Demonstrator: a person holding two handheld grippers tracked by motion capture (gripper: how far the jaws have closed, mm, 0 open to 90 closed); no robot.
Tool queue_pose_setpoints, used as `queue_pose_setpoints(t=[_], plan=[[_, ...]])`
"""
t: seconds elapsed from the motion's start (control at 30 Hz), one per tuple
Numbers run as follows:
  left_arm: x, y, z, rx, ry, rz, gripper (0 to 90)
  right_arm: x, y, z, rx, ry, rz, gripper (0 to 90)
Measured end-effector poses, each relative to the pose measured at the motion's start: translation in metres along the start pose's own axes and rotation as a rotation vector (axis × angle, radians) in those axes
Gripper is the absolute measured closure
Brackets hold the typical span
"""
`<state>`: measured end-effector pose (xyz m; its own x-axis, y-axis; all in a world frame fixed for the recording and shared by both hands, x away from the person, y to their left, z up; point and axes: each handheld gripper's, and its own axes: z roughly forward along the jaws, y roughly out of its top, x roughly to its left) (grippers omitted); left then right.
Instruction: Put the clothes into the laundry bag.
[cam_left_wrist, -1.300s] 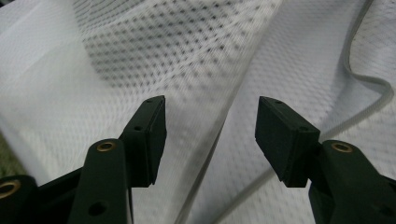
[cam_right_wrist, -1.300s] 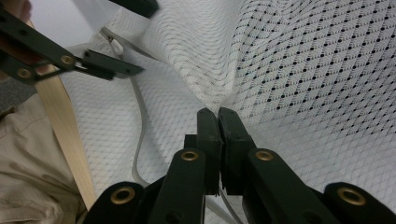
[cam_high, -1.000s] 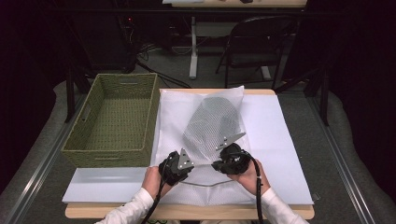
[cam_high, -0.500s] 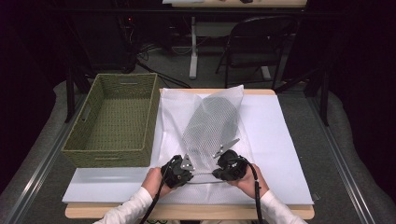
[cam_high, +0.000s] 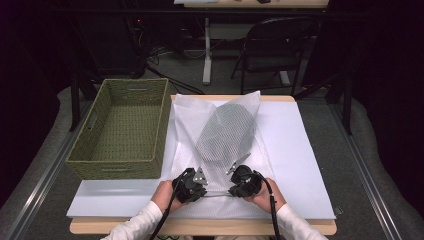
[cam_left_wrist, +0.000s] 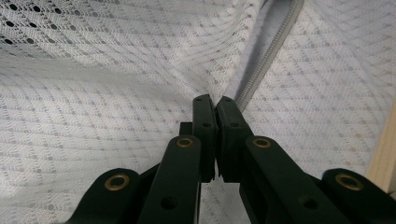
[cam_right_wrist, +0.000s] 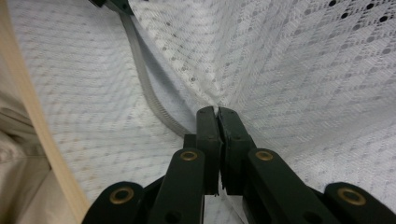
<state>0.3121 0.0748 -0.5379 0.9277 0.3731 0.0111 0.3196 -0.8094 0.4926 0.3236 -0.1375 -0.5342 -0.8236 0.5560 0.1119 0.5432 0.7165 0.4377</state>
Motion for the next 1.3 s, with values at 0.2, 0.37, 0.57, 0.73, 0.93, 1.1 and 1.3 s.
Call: queue_pose_setpoints(t=[0.2, 0.37, 0.57, 0.73, 0.93, 1.1, 1.3], plan=[[0.003, -0.002, -0.001, 0.003, -0.034, -0.022, 70.8, -0.001, -0.001, 0.001, 0.004, -0.012, -0.019, 80.3], [0.003, -0.005, -0.011, -0.035, -0.035, -0.045, 50.0, -0.001, 0.0, -0.012, -0.038, -0.034, -0.088, 59.0], [0.001, -0.01, -0.03, -0.078, -0.027, -0.072, 31.5, 0.001, 0.002, -0.029, -0.12, -0.041, -0.127, 35.1], [-0.003, -0.023, -0.049, -0.114, 0.0, -0.125, 20.2, 0.005, 0.004, -0.035, -0.134, -0.042, -0.144, 17.4], [0.003, -0.051, -0.065, -0.138, 0.033, -0.217, 16.1, 0.012, 0.008, -0.036, -0.147, -0.033, -0.163, 9.6], [-0.003, -0.069, -0.076, -0.143, 0.073, -0.26, 15.0, 0.015, 0.011, -0.038, -0.19, -0.047, -0.165, 8.1], [-0.01, -0.089, -0.078, -0.105, 0.11, -0.335, 14.2, 0.014, 0.01, -0.039, -0.241, -0.045, -0.168, 12.7]])
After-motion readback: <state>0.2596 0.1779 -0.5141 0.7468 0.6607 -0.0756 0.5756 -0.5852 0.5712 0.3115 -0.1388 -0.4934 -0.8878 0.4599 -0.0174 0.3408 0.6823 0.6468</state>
